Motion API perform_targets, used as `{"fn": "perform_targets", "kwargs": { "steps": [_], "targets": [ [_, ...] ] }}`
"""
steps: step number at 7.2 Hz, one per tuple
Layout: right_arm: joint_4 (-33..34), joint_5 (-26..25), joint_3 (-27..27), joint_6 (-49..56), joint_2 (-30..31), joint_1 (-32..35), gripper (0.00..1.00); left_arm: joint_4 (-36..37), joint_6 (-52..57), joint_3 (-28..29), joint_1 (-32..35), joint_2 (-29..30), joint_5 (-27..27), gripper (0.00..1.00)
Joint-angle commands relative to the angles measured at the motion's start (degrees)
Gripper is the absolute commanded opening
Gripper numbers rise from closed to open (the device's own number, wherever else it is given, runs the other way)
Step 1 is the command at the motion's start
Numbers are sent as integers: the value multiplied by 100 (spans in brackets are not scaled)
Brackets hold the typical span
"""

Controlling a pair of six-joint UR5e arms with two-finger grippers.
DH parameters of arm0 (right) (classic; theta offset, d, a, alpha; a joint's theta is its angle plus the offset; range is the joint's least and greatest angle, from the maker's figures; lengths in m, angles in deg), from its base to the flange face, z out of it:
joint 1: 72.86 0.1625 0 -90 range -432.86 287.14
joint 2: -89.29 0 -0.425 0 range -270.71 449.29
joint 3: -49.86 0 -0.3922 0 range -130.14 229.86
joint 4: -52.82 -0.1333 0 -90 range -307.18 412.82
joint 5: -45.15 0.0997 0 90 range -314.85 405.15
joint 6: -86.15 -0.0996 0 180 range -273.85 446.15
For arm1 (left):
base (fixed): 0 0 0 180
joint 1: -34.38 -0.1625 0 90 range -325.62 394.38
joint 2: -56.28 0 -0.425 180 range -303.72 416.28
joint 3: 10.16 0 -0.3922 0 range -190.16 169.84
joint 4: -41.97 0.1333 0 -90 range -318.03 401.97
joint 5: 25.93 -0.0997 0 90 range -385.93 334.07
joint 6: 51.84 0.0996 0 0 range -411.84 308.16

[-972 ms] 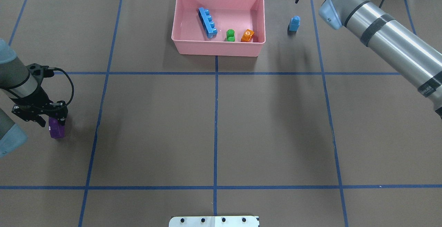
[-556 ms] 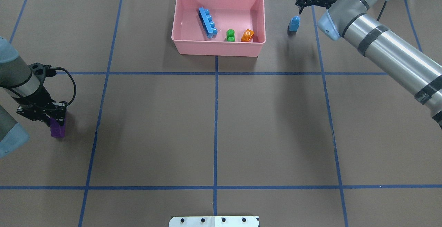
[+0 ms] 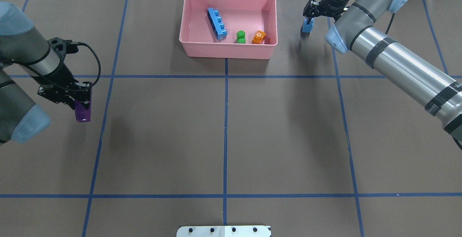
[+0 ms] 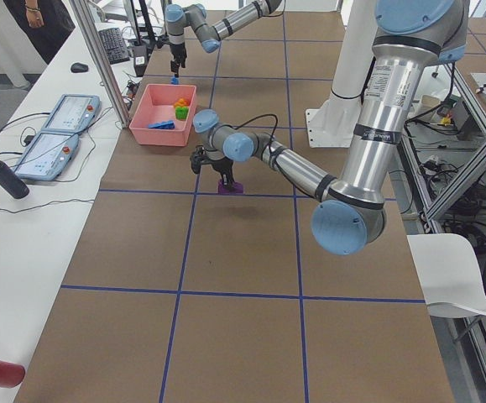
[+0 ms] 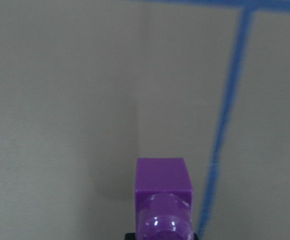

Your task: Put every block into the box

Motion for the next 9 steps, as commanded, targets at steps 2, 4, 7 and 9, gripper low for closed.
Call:
{"fn": "perform_targets", "kwargs": {
  "steps": [2,4,7,9],
  "targets": [
    [-441,-280,287,-8,-100,-129,100,821,-147,68,133,1042,-29,0],
    [-846,-578,911,-8,-451,-234,98,830,-646,470,159,1830,-37,0],
    [-1005,-791,1089,-8,-523,-332,72,803,-1088,1653,107,3077,-37,0],
    [-1005,-791,1115,1,-523,-332,0,420,-1203,3024,115,4054,-98,0]
  ]
}}
